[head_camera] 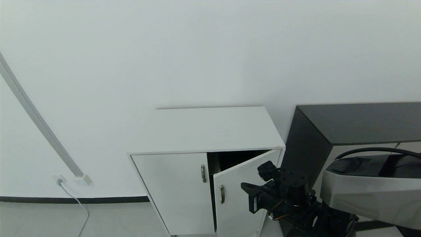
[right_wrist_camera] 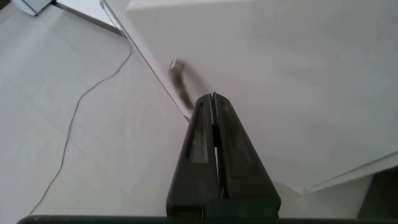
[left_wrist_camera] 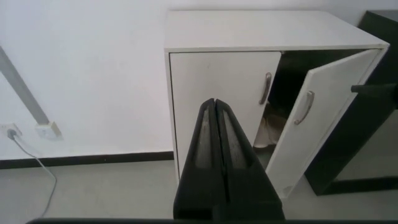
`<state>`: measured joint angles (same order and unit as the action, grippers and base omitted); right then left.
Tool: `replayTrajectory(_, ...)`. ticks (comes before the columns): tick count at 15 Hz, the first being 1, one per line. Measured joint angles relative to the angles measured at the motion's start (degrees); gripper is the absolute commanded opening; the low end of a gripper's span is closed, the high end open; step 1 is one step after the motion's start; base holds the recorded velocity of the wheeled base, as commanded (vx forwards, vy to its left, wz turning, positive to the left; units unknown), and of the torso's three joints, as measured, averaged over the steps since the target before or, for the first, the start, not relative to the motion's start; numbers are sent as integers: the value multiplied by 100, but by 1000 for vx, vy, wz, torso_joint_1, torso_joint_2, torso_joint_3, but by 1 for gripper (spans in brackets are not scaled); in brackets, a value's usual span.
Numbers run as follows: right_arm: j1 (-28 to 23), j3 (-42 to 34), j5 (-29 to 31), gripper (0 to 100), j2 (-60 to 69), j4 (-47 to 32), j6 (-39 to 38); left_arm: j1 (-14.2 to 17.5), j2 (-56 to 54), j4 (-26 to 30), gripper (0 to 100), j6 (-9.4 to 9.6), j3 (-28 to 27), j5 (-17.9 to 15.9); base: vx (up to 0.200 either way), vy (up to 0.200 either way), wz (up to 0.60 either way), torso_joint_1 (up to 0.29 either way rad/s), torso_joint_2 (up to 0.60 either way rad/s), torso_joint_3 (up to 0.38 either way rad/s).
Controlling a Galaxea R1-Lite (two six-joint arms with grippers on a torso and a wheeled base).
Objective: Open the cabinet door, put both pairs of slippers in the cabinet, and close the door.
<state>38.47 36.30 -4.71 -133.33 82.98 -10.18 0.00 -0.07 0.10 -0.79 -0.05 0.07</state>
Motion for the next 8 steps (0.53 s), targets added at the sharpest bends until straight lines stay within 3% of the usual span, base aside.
replayTrajectory(8,0,27,2,0,-24,52,35,0,0,0,0,0,-2,0,0,0,0,0,0,0)
